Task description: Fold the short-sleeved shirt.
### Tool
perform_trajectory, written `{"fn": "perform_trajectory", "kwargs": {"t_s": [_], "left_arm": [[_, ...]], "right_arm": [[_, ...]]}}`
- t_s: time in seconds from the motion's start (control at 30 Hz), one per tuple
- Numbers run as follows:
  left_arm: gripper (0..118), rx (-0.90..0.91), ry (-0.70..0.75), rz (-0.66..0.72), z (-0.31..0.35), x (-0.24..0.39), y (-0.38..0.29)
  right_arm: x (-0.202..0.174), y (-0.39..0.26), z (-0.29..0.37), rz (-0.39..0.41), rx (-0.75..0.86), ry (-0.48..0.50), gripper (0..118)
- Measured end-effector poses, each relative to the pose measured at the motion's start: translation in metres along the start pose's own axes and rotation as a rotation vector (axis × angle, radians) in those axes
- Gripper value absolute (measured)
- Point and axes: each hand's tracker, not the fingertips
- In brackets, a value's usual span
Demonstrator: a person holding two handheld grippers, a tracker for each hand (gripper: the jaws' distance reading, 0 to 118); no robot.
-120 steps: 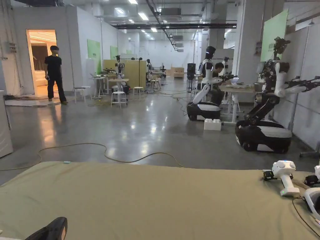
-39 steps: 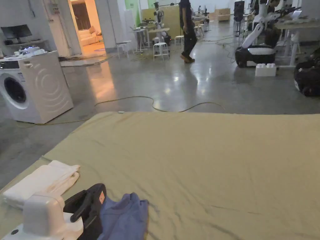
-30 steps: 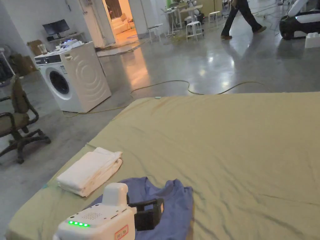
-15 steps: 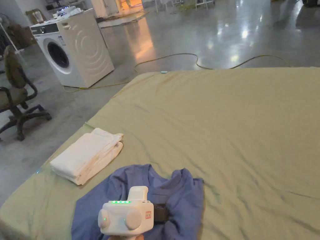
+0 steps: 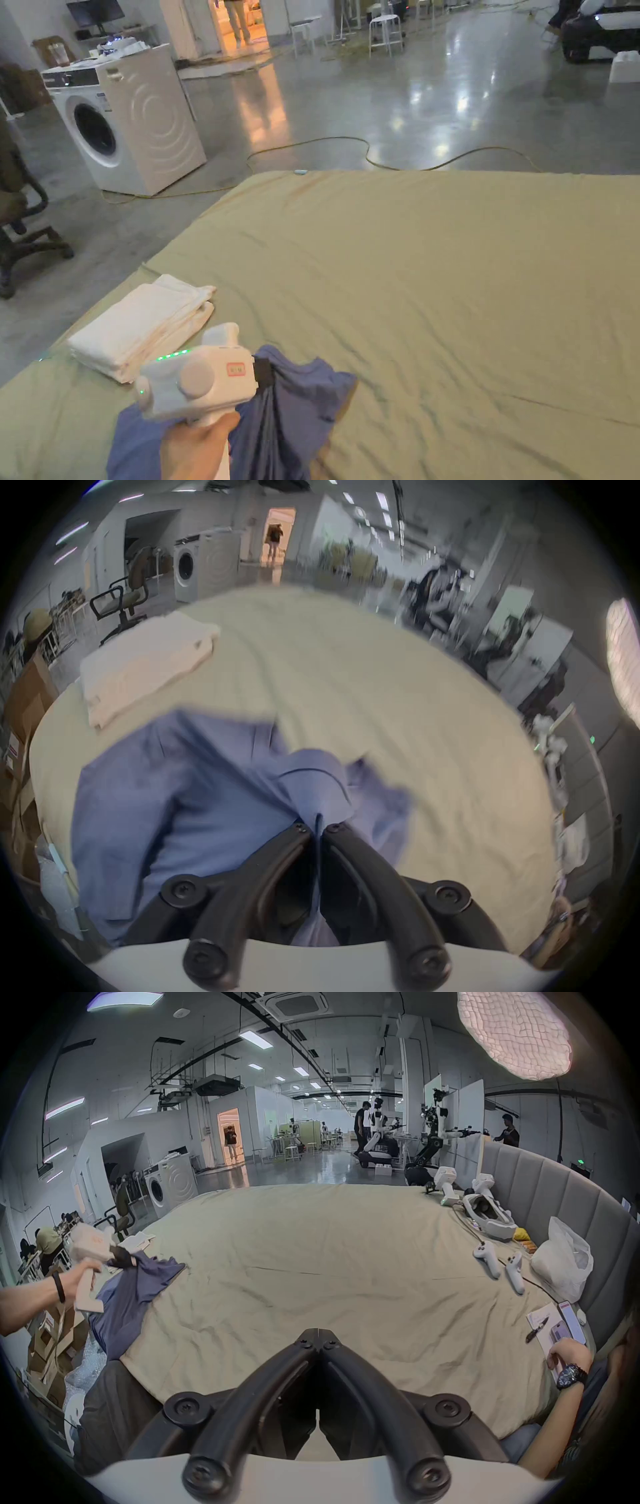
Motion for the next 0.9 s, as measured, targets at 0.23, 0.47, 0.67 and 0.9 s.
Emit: {"fn": "perform_trajectory", "kwargs": {"t_s": [0.23,0.47,0.67,0.9], "left_arm": [[1,0.176,-0.232,-0.255,0.047,0.139,0.046],[1,-0.012,-0.507,-0.548,0.007,0.319,-0.040],[1,-0.225,-0.789,-0.628,-0.005,0.414,-0.182],[31,-0.395,-0.809,-0.826,-0.007,0.462,-0.296]], "right_arm": [[0.028,-0.013,0.028,-0.136,0.032,-0.027,0],[0.048,-0.029,0.060,-0.152,0.039,-0.094,0],[0.065,-0.042,0.078,-0.140,0.022,-0.163,0],[0.073,-0.052,0.077,-0.206,0.001,-0.176,0]]}}
